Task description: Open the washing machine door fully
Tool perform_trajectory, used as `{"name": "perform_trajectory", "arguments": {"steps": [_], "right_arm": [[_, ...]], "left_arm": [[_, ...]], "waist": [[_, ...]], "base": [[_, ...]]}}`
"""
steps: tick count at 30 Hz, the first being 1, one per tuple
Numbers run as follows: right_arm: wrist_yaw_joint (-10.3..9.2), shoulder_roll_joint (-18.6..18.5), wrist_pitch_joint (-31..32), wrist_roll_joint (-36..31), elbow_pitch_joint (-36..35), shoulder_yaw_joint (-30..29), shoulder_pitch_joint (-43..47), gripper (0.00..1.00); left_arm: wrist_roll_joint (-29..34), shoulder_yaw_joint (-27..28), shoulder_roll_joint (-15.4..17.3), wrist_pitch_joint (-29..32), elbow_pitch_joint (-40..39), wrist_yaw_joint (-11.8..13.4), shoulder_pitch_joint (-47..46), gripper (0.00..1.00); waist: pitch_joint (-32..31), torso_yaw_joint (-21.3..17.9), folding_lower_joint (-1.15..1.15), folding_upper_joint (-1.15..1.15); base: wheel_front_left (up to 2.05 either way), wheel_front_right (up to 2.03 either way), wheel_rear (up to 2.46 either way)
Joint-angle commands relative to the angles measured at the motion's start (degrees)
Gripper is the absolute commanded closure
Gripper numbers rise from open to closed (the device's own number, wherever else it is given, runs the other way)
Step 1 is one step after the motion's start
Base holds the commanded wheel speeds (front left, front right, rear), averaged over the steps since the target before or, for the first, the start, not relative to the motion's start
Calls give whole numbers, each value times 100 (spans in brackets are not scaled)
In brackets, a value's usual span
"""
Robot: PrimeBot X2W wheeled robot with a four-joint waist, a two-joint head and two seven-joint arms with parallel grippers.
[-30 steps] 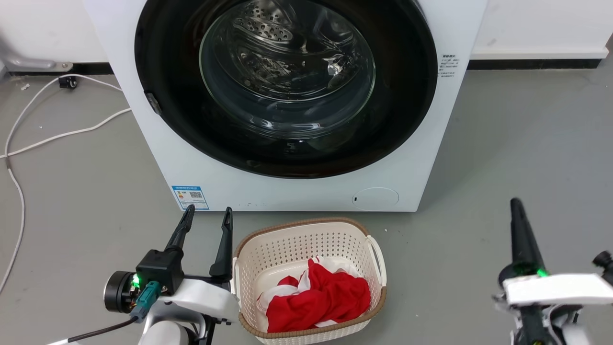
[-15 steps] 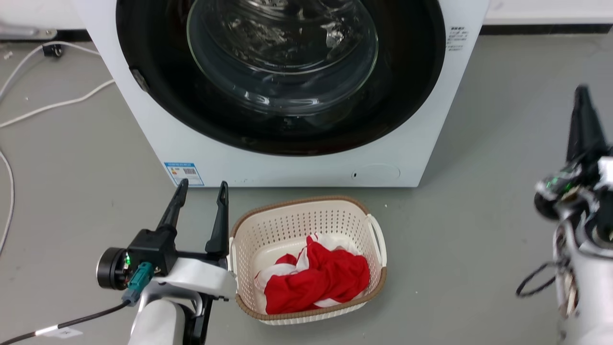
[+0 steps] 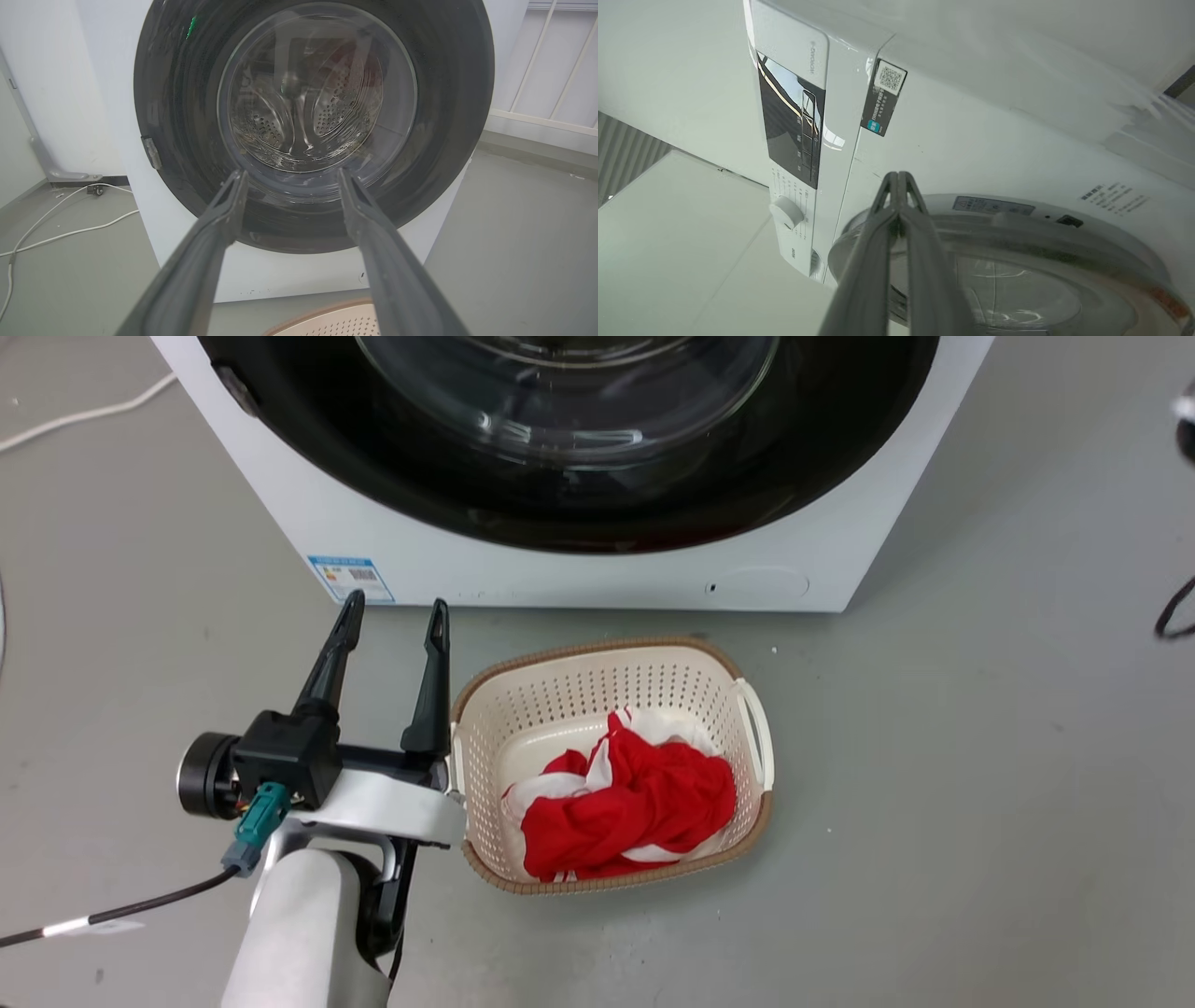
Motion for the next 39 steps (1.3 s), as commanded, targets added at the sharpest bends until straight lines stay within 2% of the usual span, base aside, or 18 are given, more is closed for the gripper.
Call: {"name": "perform_trajectory", "arguments": {"steps": [1,5,11,16,28,33,39], "right_arm": [[0,-50,98,-97,127,69,-190,100],[0,-163,691,-565,904,467,-1033,100],[0,-84,1447,-1226,1787,959,-1926,100],[0,-29,1766,-1672,2263,1208,-2366,100],[0,157,1703,-1997,2865,1126,-2932,100],[7,328,2215,-1944,2817,1178,-2921,100],[6,230,2852,-1818,2534,1174,-2699,100]], "left_arm": [[11,-17,5,-15,-26,-21,-88,0],[19,-43,5,-15,-74,-27,-245,0],[47,-45,5,-15,-143,-32,-382,0],[15,-57,5,-15,-202,-26,-490,0],[-51,-118,5,-15,-277,15,-690,0],[-48,-128,6,-15,-257,28,-701,0],[-67,-149,4,-15,-215,48,-723,0]], "waist": [[139,33,0,0],[353,65,0,0],[614,110,0,0],[814,174,0,0],[1164,252,0,0],[1214,255,0,0],[1174,246,0,0]], "base": [[0,0,0],[0,0,0],[0,0,0],[0,0,0],[0,0,0],[0,0,0],[0,0,0]]}}
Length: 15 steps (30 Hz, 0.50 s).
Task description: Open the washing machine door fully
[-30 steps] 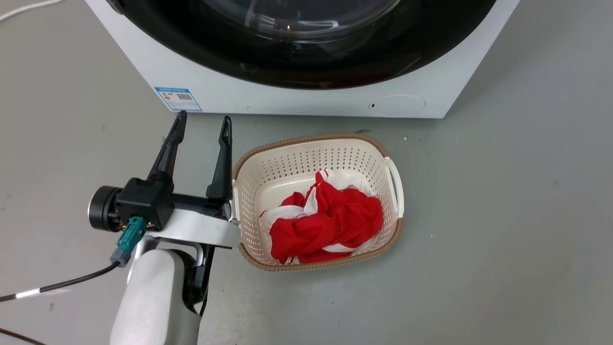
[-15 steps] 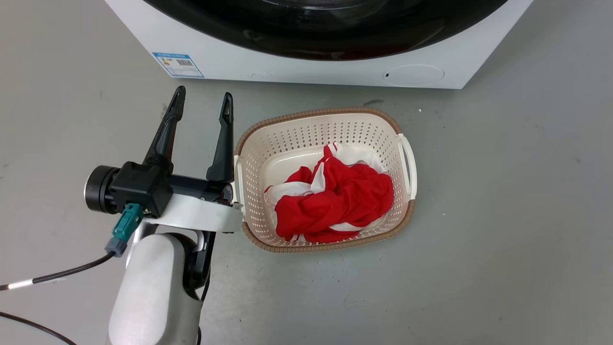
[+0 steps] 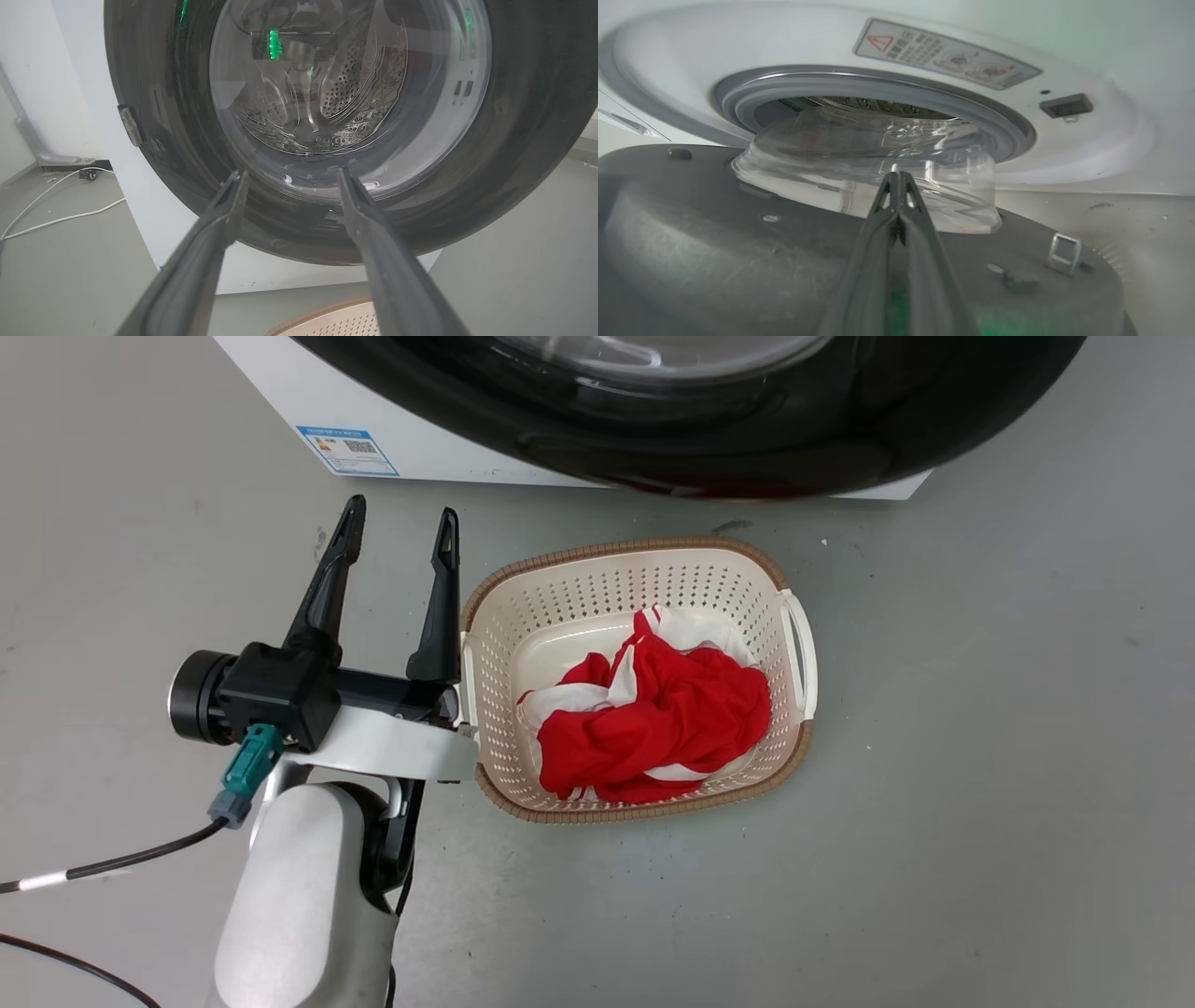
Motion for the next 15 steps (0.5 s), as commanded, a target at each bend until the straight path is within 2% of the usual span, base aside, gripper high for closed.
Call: {"name": "perform_trajectory", "arguments": {"steps": [1,15], "right_arm": [[12,-11,104,39,-74,0,117,100],[12,221,1479,429,-713,-9,1352,100]], "left_arm": [[-14,-3,4,-15,18,30,-64,0],[-14,-17,4,-15,272,45,323,0]], "waist": [[-30,-5,-1,0],[-831,-45,-1,0]], "base": [[0,0,0],[0,0,0]]}}
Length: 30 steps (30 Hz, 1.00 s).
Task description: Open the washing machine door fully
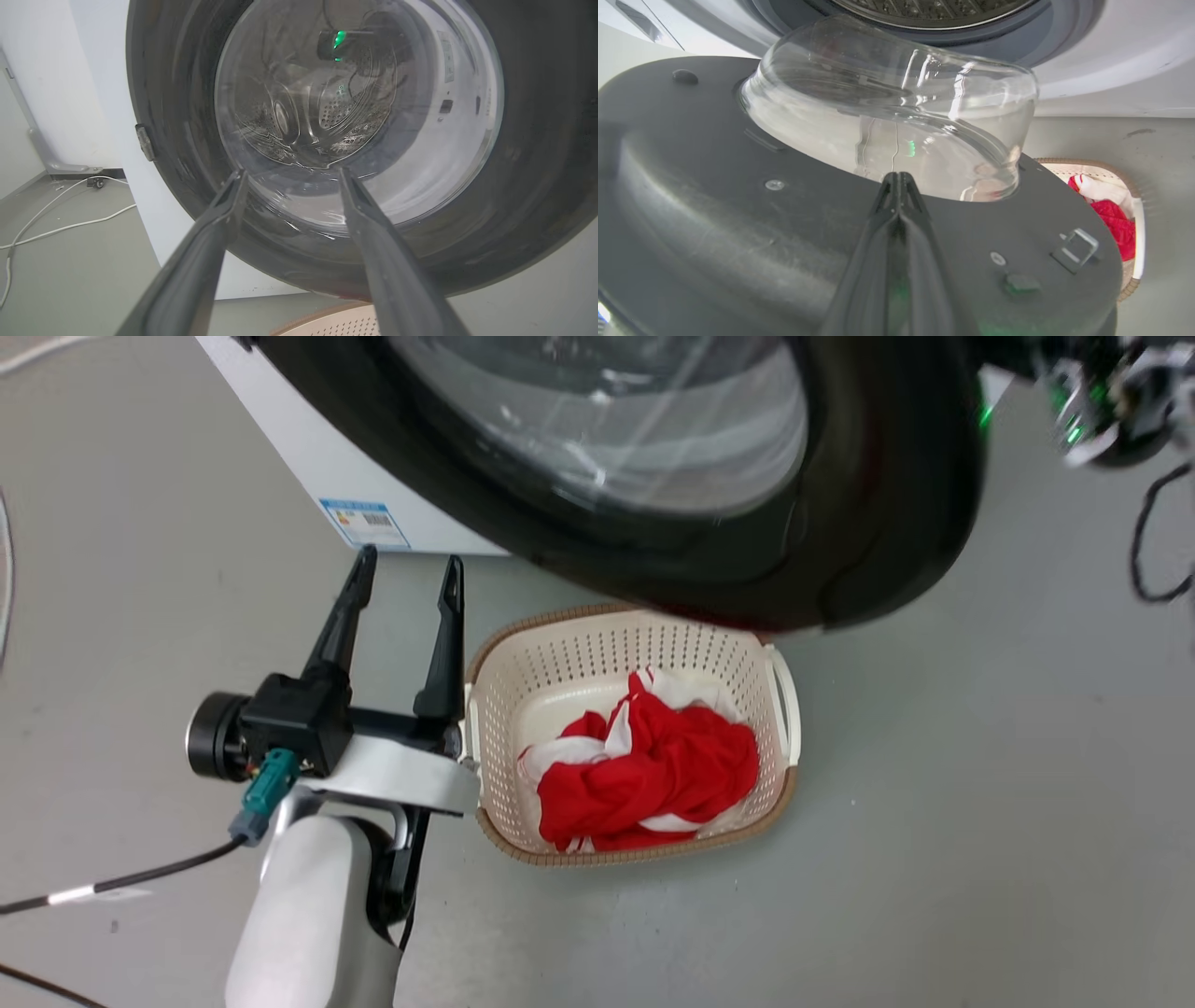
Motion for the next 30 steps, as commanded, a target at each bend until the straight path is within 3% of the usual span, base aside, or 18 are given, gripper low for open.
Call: {"name": "perform_trajectory", "arguments": {"steps": [1,15,30], "right_arm": [[12,115,98,67,-72,7,270,100],[7,664,757,410,-1226,64,2223,100],[7,941,988,824,-2454,487,3618,100]], "left_arm": [[15,0,5,-15,37,0,156,0],[97,-93,5,-15,343,-83,850,0],[13,-131,4,-15,353,-50,1107,0]], "waist": [[-258,-17,0,0],[-1383,31,0,0],[-1709,66,0,0]], "base": [[0,0,0],[0,0,0],[0,0,0]]}}
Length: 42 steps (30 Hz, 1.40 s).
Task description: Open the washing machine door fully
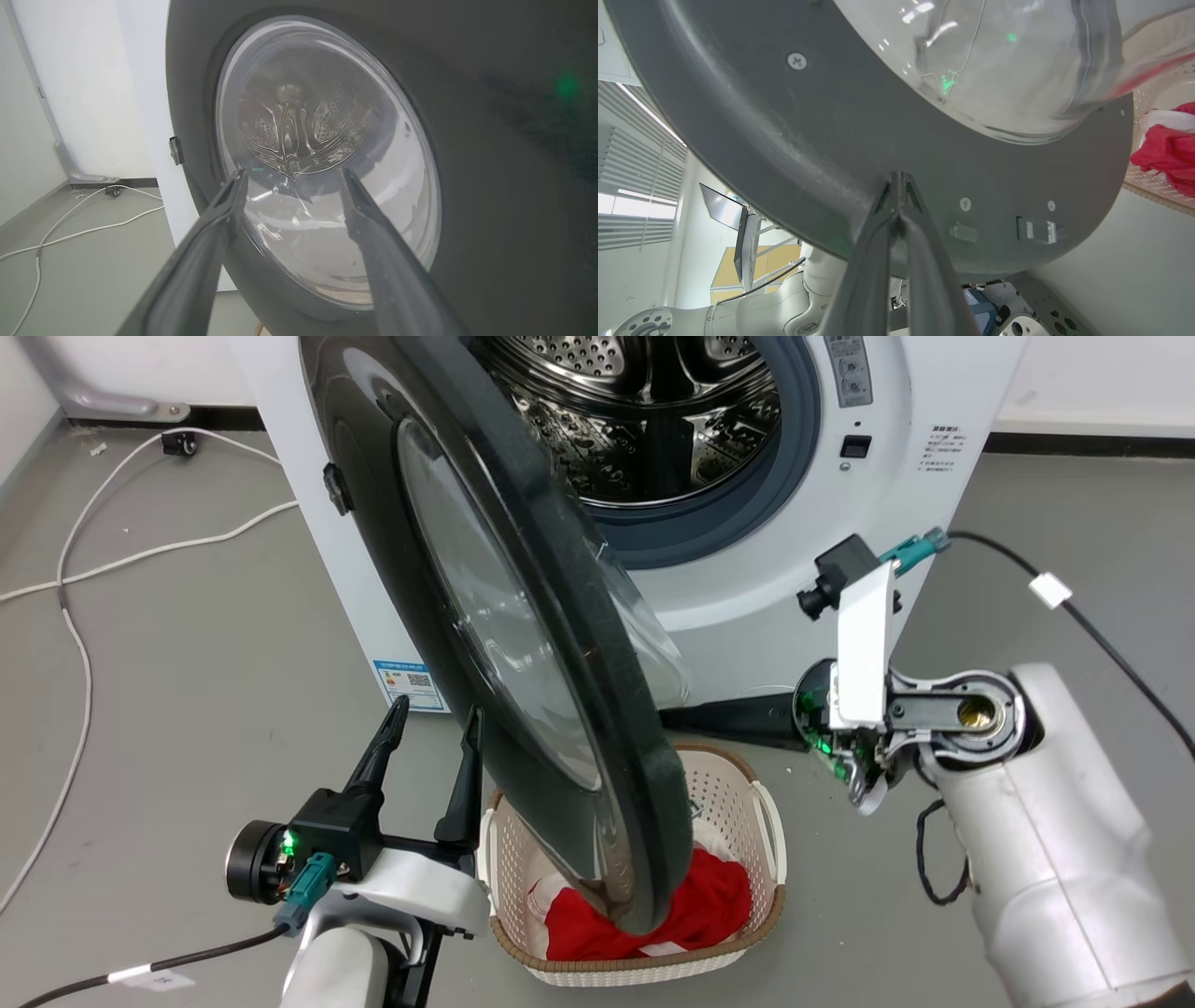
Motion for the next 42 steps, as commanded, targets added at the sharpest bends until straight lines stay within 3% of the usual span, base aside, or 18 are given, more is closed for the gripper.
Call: {"name": "perform_trajectory", "arguments": {"steps": [1,6,14,21,22,23,24,28,32,36,42], "right_arm": [[0,46,-30,69,-57,54,132,100],[0,36,-754,211,-307,40,409,100],[0,32,-2795,125,-665,-764,1112,100],[0,32,-3957,118,-1061,-1569,2018,100],[0,32,-4119,132,-1135,-1679,2177,83],[0,32,-4266,182,-1224,-1750,2326,53],[0,33,-4420,155,-1312,-1772,2459,0],[0,33,-5153,182,-1651,-1845,3008,0],[0,32,-5964,-494,-1938,-1763,3407,0],[0,-14,-6812,-1766,-2255,-1706,3588,0],[0,-168,-7744,-4508,-2743,-1587,3667,0]], "left_arm": [[-10,5,2,-15,-8,8,60,0],[-35,41,2,-15,-26,46,124,0],[-24,169,2,-15,-44,79,280,0],[7,329,1,-15,-34,79,437,0],[8,343,2,-15,-27,82,451,0],[11,362,3,-15,-23,84,461,0],[13,375,3,-15,-21,88,463,0],[6,387,4,-15,-8,91,455,0],[-15,405,3,-15,-9,99,456,0],[3,417,3,-15,-7,102,443,0],[-1,424,4,-15,-4,91,418,0]], "waist": [[-13,0,1,0],[-55,-31,1,0],[-180,-161,1,0],[-306,-308,1,0],[-320,-320,1,0],[-328,-336,1,0],[-334,-353,1,0],[-361,-390,1,0],[-374,-431,1,0],[-377,-460,1,0],[-376,-469,1,0]], "base": [[0,0,0],[0,0,0],[0,0,0],[0,0,0],[0,0,0],[0,0,0],[0,0,0],[0,0,0],[0,0,0],[0,0,0],[0,0,0]]}}
